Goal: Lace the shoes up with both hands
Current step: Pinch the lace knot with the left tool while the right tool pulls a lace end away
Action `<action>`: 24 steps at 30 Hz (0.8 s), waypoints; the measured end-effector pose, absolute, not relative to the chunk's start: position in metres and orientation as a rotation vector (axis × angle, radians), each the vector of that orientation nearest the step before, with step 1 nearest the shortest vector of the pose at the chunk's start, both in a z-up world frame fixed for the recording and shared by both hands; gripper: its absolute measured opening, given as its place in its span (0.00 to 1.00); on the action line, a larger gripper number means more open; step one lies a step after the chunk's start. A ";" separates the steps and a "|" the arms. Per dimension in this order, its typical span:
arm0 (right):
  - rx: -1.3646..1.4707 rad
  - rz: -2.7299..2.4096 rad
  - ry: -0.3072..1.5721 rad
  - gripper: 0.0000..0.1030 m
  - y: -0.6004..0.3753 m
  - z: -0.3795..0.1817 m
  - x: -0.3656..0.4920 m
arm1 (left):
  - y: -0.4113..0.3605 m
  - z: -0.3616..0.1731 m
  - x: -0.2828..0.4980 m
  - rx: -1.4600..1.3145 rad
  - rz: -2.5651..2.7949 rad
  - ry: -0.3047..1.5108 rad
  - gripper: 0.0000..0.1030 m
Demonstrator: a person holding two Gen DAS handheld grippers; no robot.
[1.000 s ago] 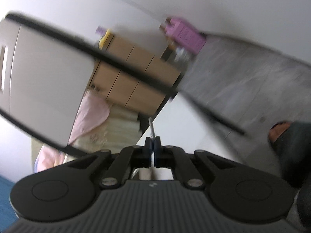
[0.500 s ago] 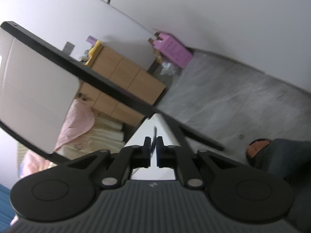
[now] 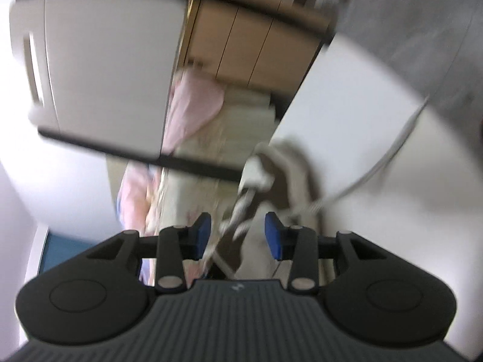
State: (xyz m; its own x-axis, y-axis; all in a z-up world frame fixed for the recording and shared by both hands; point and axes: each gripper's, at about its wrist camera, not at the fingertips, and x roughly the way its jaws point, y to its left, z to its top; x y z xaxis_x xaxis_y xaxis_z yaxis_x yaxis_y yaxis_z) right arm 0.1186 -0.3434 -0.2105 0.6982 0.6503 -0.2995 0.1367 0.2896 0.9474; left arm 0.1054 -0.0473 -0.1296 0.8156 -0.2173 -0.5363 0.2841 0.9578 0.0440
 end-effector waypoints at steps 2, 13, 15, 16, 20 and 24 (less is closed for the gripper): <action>1.279 0.391 0.781 0.40 -0.332 -0.216 0.124 | -0.045 -0.129 0.106 0.111 -0.274 0.557 0.11; 1.276 0.288 0.769 0.03 -0.324 -0.228 0.128 | -0.046 -0.128 0.106 0.121 -0.279 0.547 0.10; 1.223 0.281 0.742 0.02 -0.325 -0.220 0.126 | -0.046 -0.129 0.105 0.126 -0.280 0.549 0.10; 1.219 0.270 0.733 0.02 -0.327 -0.219 0.124 | -0.046 -0.129 0.106 0.127 -0.281 0.551 0.10; 1.193 0.201 0.727 0.02 -0.339 -0.220 0.118 | -0.046 -0.129 0.105 0.130 -0.272 0.551 0.10; 1.164 0.124 0.728 0.02 -0.357 -0.224 0.113 | -0.045 -0.129 0.106 0.118 -0.268 0.556 0.10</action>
State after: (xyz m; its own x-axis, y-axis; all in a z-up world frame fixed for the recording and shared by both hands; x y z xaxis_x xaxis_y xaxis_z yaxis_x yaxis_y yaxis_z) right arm 0.1134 -0.3567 -0.2235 0.7676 0.4490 -0.4573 0.2726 0.4172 0.8670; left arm 0.1062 -0.0447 -0.1286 0.8154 -0.2192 -0.5358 0.2829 0.9584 0.0385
